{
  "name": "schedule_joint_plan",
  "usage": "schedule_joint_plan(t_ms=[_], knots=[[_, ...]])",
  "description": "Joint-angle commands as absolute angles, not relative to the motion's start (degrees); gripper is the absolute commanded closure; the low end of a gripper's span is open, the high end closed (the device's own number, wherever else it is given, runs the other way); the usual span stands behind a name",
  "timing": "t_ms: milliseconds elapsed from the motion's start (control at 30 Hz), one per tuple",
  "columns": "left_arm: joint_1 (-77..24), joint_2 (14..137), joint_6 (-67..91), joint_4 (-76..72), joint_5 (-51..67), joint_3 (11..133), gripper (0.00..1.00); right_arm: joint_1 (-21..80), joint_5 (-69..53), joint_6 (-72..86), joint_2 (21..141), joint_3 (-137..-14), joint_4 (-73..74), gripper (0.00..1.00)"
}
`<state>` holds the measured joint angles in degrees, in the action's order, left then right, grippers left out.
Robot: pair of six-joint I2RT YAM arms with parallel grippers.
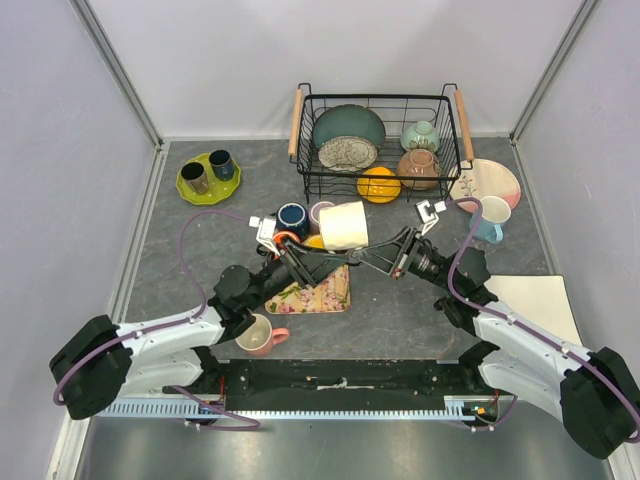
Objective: Turn the mug right side up
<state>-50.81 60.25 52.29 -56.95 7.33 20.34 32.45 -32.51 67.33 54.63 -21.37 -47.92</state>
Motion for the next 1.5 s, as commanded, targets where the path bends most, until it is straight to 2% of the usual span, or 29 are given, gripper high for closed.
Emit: schedule_joint_plan(t_ms=[0, 333, 433, 467, 533, 633, 733, 933, 1033, 1067, 1133, 1267, 1467], knots=[[-50.8, 64.1, 55.9, -69.4, 1.0, 22.0, 0.52, 32.9, -36.8, 69.1, 52.7, -21.1, -58.3, 1.00], [-50.7, 73.3, 60.6, -85.1, 0.9, 23.6, 0.49, 33.1, -40.6, 71.1, 53.3, -18.6, -64.0, 1.00], [-50.7, 75.1, 61.8, -89.2, 2.5, 24.4, 0.62, 33.2, -41.8, 70.8, 52.9, -17.9, -63.8, 1.00], [-50.7, 75.9, 62.1, -89.9, 2.9, 24.7, 0.72, 33.1, -42.1, 70.6, 52.6, -17.8, -63.5, 1.00], [-50.7, 76.5, 62.3, -91.1, 3.9, 25.1, 0.84, 33.2, -43.3, 69.9, 51.9, -17.4, -62.6, 1.00], [-50.7, 76.5, 62.8, -91.9, 4.7, 25.1, 0.98, 33.2, -45.0, 68.7, 51.1, -17.4, -60.3, 1.00], [-50.1, 75.3, 63.7, -89.7, 5.8, 25.0, 0.98, 33.2, -46.5, 66.2, 49.5, -17.8, -56.2, 1.00], [-49.3, 67.6, 58.6, -72.1, 6.1, 25.7, 0.98, 33.4, -46.8, 59.4, 46.7, -20.5, -44.0, 1.00], [-49.2, 64.1, 54.6, -66.9, 5.9, 25.5, 0.98, 33.3, -46.8, 56.3, 46.1, -22.5, -38.6, 0.73], [-49.2, 62.9, 52.3, -65.7, 5.9, 25.4, 0.98, 33.3, -47.1, 55.7, 45.8, -23.2, -37.2, 0.60], [-49.0, 58.6, 49.3, -56.8, 6.6, 26.5, 0.98, 33.3, -46.9, 51.5, 45.0, -25.9, -30.4, 0.47], [-49.0, 50.6, 36.9, -34.6, 6.7, 31.0, 0.98, 33.3, -45.0, 39.9, 43.4, -32.3, -13.0, 0.33], [-49.0, 43.9, 19.1, 4.8, 2.0, 43.9, 0.98, 33.3, -36.5, 26.6, 39.7, -39.8, 10.8, 0.27]])
